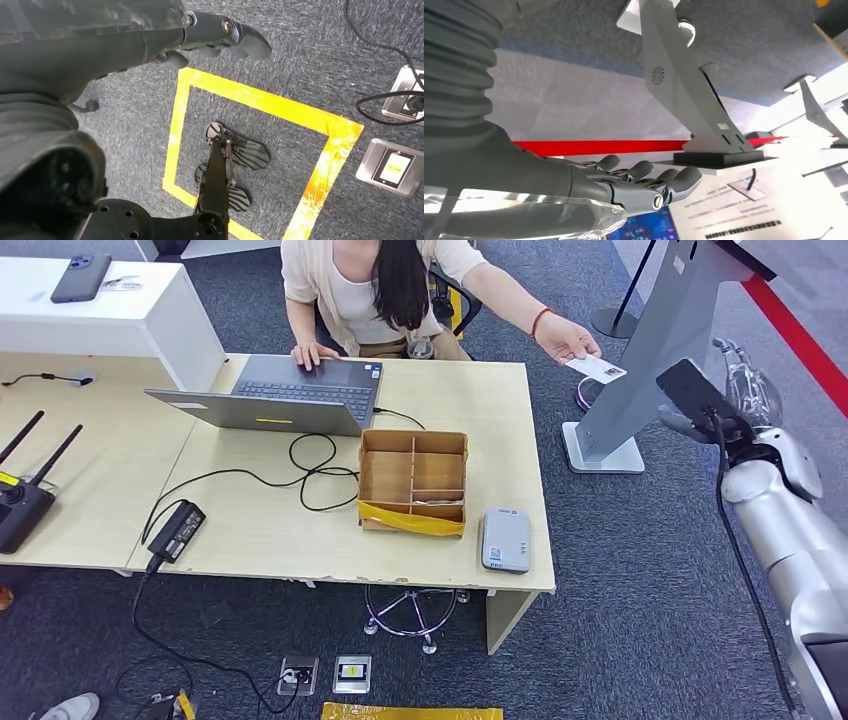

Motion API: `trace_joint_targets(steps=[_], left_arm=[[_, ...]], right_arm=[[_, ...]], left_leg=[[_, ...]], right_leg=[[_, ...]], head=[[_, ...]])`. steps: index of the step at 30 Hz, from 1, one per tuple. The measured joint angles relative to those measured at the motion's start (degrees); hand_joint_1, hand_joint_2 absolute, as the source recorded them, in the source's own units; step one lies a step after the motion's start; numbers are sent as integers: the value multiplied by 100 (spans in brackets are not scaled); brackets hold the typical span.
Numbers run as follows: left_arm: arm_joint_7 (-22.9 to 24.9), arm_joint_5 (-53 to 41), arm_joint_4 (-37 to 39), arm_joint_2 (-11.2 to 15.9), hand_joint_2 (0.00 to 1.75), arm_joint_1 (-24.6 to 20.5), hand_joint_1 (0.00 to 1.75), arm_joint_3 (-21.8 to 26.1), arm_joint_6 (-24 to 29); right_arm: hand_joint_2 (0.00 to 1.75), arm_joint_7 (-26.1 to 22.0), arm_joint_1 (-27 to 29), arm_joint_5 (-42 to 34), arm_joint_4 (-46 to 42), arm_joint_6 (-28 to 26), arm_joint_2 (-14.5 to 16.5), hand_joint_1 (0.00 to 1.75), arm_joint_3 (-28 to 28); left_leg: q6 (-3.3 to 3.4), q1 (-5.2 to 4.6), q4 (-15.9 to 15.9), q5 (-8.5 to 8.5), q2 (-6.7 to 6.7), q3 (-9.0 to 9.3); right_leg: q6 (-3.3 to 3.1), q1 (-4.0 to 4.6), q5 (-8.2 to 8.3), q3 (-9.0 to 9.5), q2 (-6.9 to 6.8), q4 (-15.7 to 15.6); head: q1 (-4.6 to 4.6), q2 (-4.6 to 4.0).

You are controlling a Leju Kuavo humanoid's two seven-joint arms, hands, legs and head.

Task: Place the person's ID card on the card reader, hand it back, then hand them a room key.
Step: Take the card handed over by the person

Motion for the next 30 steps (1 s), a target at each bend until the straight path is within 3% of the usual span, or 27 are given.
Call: trace_joint_targets(steps=[10,22,23,26,27,30], left_arm=[[10,22,0,60,0,5,0,-51,4],[20,45,1,69,0,7,0,-132,43],[22,46,1,69,0,7,0,-137,48],[23,52,3,69,0,7,0,-139,49],[23,58,4,69,0,9,0,-139,48],[24,91,7,75,0,10,0,-139,46]], right_arm=[[175,25,25,261,2,-196,340,0,511],[175,-48,36,260,2,-267,629,0,628],[175,-58,37,260,2,-282,650,17,638],[175,-86,39,251,2,-290,698,148,657],[175,-92,39,243,2,-282,710,175,660],[175,-101,43,196,2,-242,751,175,662]], left_leg=[[0,0,0,0,1,0],[0,0,0,0,1,0],[0,0,1,0,1,0],[0,0,1,0,1,0],[0,0,1,0,1,0],[0,0,1,0,1,0]], right_leg=[[0,0,0,-3,1,0],[0,0,0,-3,2,0],[0,0,0,-4,2,0],[0,0,0,-4,2,0],[0,0,0,-4,2,0],[0,0,0,-4,3,0]], head=[[-1,0],[-1,0],[-1,0],[0,1],[0,1],[0,1]])
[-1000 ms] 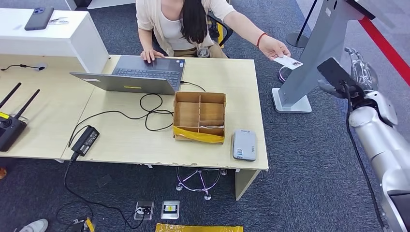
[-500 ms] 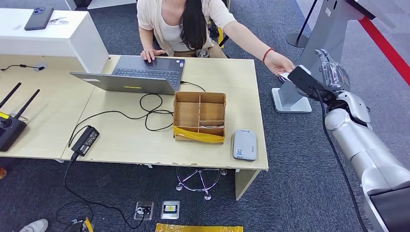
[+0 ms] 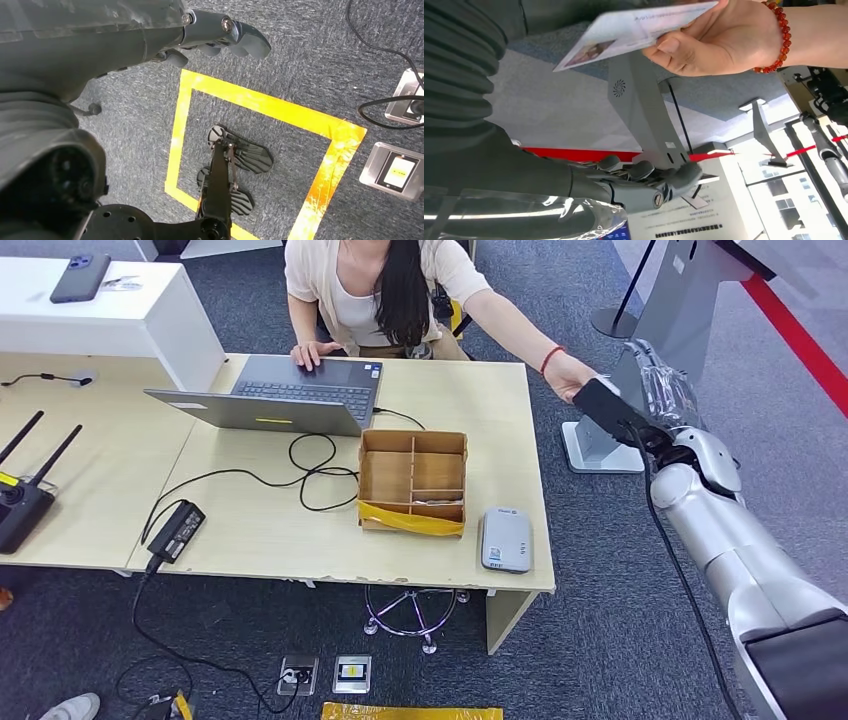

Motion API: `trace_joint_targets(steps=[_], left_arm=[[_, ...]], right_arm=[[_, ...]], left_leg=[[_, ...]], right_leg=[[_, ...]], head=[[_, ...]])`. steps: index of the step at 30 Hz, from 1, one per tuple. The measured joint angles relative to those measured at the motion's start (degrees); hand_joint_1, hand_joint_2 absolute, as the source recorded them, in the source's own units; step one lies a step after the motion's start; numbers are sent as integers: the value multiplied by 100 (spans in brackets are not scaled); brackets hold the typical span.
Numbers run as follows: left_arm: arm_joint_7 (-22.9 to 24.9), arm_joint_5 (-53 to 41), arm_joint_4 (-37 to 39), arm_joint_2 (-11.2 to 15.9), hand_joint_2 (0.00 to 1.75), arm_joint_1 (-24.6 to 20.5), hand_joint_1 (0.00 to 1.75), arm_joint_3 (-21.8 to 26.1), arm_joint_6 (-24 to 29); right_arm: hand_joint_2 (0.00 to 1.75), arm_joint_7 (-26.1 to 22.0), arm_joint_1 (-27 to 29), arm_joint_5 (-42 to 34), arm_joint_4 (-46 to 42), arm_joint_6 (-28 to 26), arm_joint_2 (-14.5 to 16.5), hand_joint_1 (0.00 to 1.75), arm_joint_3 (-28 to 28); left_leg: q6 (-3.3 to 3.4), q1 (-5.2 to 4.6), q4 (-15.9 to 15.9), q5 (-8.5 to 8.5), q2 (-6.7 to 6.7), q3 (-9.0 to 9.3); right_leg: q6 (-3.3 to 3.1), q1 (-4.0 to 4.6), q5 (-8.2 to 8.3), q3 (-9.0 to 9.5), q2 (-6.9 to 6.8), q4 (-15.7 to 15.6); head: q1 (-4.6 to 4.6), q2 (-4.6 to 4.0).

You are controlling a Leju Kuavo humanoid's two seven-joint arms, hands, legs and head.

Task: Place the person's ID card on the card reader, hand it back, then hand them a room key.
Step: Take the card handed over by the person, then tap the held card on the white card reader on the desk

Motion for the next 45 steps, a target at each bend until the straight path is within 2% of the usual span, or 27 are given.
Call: trace_joint_targets(steps=[23,34,45], left_arm=[[52,154,0,21,0,3,0,-2,41],[138,208,0,15,0,3,0,-2,81],[161,208,0,-7,0,4,0,-2,72]], right_arm=[[175,-166,172,-35,0,11,250,175,0],[175,-306,552,62,0,19,352,175,2],[175,-215,847,318,0,198,361,175,2]], left_leg=[[0,0,1,0,1,0],[0,0,1,0,1,-2],[0,1,1,0,1,0]], right_leg=[[0,0,0,-2,2,0],[0,0,0,-3,2,0],[0,1,0,-4,2,0]], head=[[1,-1],[1,-1],[0,0]])
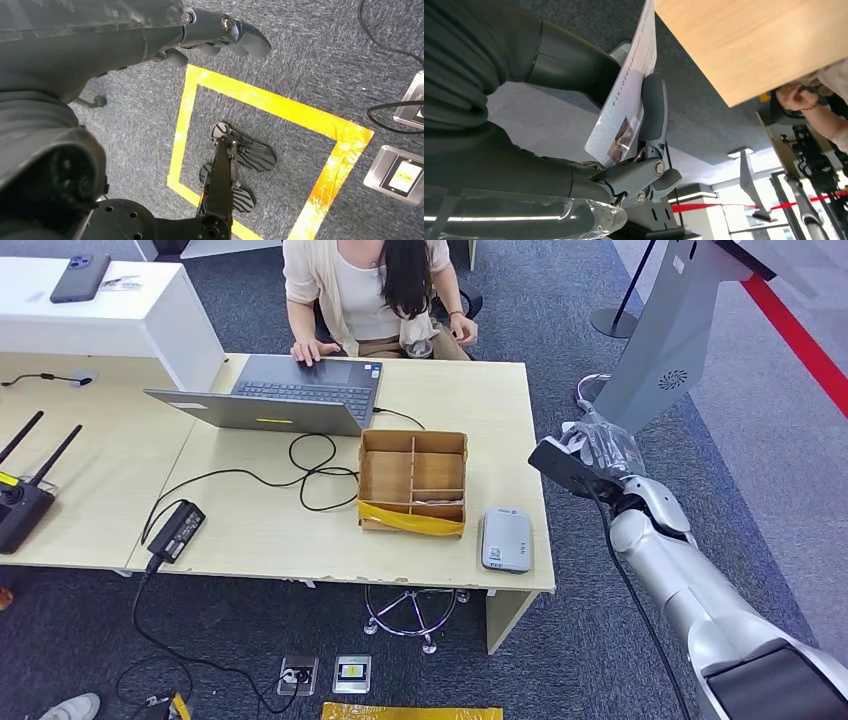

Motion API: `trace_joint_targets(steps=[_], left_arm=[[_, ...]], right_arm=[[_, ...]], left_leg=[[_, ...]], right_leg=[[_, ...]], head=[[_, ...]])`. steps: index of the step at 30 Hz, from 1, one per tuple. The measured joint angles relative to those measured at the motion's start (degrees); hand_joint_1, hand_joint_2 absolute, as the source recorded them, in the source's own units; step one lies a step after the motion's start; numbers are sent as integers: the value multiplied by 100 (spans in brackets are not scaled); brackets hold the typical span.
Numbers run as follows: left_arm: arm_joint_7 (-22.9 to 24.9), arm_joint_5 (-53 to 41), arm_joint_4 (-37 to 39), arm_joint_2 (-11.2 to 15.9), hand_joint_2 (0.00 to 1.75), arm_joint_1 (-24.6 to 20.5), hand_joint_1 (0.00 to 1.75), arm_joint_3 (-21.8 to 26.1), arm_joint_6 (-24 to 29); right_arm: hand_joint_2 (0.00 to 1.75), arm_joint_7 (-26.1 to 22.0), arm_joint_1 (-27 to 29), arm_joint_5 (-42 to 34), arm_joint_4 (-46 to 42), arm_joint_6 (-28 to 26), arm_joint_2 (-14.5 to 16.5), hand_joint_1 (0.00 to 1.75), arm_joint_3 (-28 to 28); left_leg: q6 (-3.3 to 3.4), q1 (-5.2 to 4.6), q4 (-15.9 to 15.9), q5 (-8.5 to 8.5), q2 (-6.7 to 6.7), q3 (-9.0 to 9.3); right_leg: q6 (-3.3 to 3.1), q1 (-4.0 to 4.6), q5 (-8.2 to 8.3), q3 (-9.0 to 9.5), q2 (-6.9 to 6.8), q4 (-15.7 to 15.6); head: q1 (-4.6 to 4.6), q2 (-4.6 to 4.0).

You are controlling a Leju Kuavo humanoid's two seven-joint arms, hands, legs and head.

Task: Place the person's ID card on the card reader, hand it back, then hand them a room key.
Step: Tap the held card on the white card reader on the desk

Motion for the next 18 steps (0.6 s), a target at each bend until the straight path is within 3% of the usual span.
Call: trace_joint_targets(steps=[18], left_arm=[[-84,-21,0,13,0,2,0,-3,-62]], right_arm=[[175,-175,811,-58,-82,11,-219,175,4]], left_leg=[[0,0,1,0,1,-1]], right_leg=[[0,0,0,-1,1,0]], head=[[0,0]])
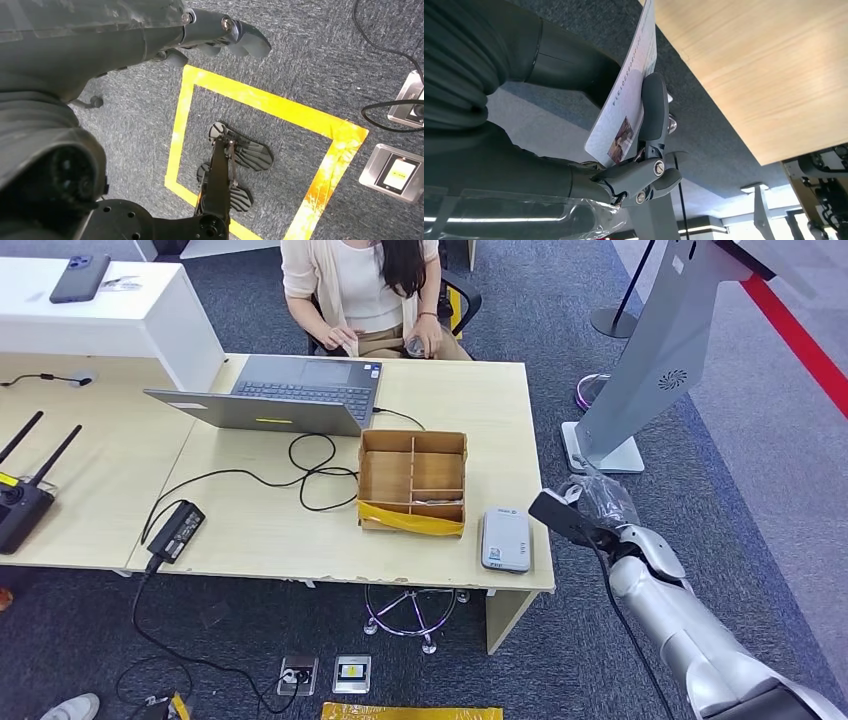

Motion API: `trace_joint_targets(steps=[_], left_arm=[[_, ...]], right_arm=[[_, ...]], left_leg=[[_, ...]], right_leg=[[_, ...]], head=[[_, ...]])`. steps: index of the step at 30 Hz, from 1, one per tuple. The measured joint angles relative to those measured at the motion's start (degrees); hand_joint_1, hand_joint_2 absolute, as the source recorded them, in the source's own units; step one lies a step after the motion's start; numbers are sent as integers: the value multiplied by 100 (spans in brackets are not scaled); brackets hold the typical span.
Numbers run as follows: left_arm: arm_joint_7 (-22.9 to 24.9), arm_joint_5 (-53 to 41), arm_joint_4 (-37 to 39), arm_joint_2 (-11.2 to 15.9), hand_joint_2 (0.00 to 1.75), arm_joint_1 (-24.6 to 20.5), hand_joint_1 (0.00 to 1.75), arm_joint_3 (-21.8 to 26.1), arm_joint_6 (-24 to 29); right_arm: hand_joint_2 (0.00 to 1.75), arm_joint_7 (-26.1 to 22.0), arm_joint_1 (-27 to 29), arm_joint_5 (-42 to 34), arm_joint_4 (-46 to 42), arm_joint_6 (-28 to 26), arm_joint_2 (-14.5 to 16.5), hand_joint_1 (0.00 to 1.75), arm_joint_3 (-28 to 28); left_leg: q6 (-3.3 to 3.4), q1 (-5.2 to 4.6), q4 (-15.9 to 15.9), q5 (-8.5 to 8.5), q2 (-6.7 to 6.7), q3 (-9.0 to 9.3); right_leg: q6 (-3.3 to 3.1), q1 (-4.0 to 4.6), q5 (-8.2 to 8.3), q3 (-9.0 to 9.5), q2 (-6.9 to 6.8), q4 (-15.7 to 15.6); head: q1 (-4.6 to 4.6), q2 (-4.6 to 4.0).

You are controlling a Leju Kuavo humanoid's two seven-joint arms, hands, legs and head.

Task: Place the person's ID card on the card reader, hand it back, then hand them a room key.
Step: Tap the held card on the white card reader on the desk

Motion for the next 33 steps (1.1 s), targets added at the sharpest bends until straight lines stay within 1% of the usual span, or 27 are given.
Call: trace_joint_targets(steps=[6,12,20,29,33], left_arm=[[1,-43,0,15,0,0,0,-37,-44],[-66,-36,0,20,0,-1,0,-98,-62],[-39,-36,0,20,0,0,0,-142,-27],[39,48,0,18,0,-2,0,-181,-4],[40,65,0,17,0,-3,0,-184,7]], right_arm=[[175,-10,284,-53,-235,38,-80,175,0],[175,28,485,-28,-513,72,-86,175,3],[175,35,519,-56,-820,189,-111,175,4],[175,121,517,-9,-1354,487,-103,175,9],[175,172,525,165,-1432,385,-95,175,32]], left_leg=[[0,0,0,0,0,0],[0,0,0,0,0,0],[0,0,0,0,2,0],[0,0,0,0,2,0],[0,0,0,0,2,0]], right_leg=[[0,0,0,0,1,0],[0,0,0,0,1,0],[0,0,0,1,4,0],[0,0,0,1,2,1],[0,0,0,0,3,0]], head=[[2,0],[0,0],[1,-1],[1,0],[1,-1]])
